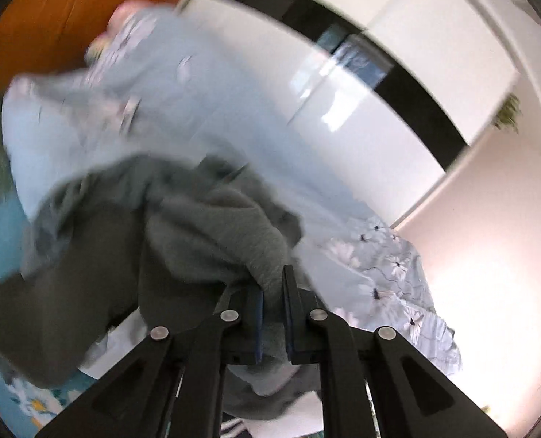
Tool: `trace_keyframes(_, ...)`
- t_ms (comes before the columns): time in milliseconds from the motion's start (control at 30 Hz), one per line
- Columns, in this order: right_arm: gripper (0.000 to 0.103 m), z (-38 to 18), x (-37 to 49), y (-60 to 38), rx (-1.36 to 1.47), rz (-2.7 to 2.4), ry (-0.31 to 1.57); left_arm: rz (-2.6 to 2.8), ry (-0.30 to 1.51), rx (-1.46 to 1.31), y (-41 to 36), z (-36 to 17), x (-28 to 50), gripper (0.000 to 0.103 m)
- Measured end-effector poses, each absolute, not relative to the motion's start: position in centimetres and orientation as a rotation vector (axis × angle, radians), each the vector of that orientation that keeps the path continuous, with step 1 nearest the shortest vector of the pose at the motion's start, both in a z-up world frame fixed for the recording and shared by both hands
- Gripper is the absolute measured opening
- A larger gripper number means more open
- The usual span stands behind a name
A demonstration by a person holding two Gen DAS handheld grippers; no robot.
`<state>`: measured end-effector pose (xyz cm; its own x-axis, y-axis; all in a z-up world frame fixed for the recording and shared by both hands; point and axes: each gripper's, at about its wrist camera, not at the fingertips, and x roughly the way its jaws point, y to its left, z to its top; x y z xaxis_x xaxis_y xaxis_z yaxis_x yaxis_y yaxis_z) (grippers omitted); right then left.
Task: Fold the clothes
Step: 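Grasp the grey sweatshirt with the right tool and lift it off the pile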
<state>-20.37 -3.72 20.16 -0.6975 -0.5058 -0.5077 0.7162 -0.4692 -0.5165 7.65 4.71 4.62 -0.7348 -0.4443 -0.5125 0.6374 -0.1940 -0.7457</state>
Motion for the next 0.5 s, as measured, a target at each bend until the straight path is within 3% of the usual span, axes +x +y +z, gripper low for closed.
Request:
trace_keyframes(167,0.008,28.5,-18.7,4.1,0.273,-2.194,0.754,-1.966,1.431,0.158,7.7,6.1,10.2,0.103)
trace_keyframes(333,0.008,35.4,-15.7,13.4,0.142,-2.205,0.613,-2.045,1.317,0.189,10.5,9.7,11.5,0.103)
trace_keyframes(500,0.008,37.0,-14.8,22.3,0.128,-2.259,0.586,-2.126,1.234,0.260,12.7,12.5,12.2,0.103)
